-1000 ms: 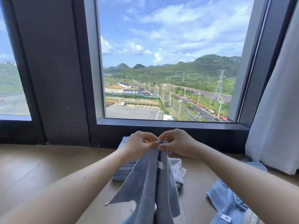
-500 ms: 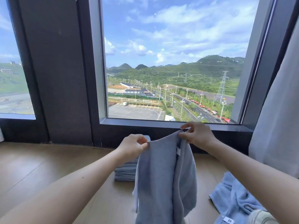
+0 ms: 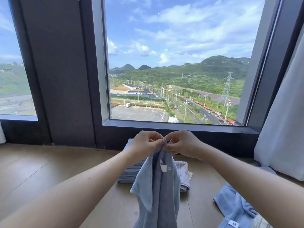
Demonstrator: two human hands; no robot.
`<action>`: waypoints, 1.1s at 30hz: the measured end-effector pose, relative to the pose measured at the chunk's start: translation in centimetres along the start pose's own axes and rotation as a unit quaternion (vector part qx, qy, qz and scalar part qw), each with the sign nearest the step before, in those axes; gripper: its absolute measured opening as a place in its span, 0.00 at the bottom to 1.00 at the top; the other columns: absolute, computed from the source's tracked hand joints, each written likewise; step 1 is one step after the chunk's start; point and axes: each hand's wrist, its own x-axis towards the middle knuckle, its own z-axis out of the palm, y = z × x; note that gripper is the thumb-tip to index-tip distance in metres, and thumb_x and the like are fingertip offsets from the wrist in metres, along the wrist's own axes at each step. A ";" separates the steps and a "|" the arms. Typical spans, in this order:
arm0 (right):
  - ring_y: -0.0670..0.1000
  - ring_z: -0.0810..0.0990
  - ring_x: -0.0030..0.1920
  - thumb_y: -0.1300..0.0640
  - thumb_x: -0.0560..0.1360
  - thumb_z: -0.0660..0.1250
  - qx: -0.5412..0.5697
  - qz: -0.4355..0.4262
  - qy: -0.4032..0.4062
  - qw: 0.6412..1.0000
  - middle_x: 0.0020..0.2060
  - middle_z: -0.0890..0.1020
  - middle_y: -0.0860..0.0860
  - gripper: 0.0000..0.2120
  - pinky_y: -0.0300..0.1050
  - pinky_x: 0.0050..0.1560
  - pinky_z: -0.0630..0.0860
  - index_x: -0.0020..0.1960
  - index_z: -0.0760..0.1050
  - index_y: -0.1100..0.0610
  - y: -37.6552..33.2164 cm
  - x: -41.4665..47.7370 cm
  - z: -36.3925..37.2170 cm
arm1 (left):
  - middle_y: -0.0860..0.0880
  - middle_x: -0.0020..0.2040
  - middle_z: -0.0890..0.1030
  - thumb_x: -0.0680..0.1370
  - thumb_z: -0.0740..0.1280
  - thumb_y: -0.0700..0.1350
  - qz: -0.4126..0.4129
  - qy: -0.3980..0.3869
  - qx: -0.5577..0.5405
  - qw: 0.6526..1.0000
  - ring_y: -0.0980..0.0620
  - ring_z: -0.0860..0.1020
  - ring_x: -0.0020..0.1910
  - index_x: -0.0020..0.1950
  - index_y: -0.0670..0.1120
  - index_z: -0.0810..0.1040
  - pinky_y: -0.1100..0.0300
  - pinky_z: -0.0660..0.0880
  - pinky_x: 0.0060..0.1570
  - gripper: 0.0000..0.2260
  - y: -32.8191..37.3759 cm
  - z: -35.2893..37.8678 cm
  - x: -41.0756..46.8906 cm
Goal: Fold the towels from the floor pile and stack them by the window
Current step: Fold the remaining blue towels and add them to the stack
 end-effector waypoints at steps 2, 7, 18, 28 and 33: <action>0.39 0.76 0.27 0.60 0.72 0.71 0.014 -0.004 0.009 1.000 0.29 0.78 0.47 0.06 0.29 0.32 0.72 0.48 0.80 0.52 0.0 0.0 0.2 | 0.46 0.43 0.84 0.75 0.69 0.45 0.001 0.004 -0.002 1.000 0.50 0.81 0.46 0.46 0.47 0.83 0.54 0.78 0.51 0.04 0.1 0.0 -0.1; 0.44 0.79 0.32 0.58 0.71 0.72 -0.003 -0.015 0.050 0.999 0.33 0.81 0.50 0.04 0.35 0.40 0.78 0.45 0.82 0.58 0.0 0.3 0.4 | 0.50 0.42 0.84 0.75 0.70 0.45 0.010 0.013 0.000 1.000 0.51 0.81 0.46 0.44 0.50 0.82 0.54 0.79 0.51 0.02 0.0 0.0 -0.2; 0.49 0.82 0.37 0.59 0.72 0.70 0.022 0.011 0.186 0.982 0.37 0.84 0.53 0.02 0.47 0.51 0.79 0.42 0.82 0.56 1.0 0.2 -1.7 | 0.53 0.38 0.77 0.75 0.66 0.45 -0.036 0.007 0.171 0.985 0.56 0.75 0.38 0.43 0.48 0.77 0.69 0.68 0.34 0.03 -1.8 0.4 -0.5; 0.48 0.80 0.38 0.56 0.72 0.71 -0.043 0.023 0.114 0.992 0.41 0.83 0.55 0.17 0.40 0.49 0.76 0.60 0.76 0.53 1.8 0.0 -1.5 | 0.56 0.36 0.77 0.77 0.65 0.48 -0.044 0.043 0.099 0.993 0.60 0.73 0.36 0.46 0.52 0.78 0.67 0.69 0.36 0.03 -1.4 -0.2 0.1; 0.44 0.79 0.33 0.58 0.72 0.71 -0.044 -0.025 0.052 0.997 0.34 0.81 0.49 0.14 0.31 0.41 0.74 0.58 0.78 0.52 0.6 0.0 -0.1 | 0.52 0.40 0.80 0.77 0.66 0.47 0.011 0.012 0.077 0.997 0.59 0.75 0.38 0.49 0.49 0.81 0.68 0.70 0.36 0.05 0.0 0.5 0.2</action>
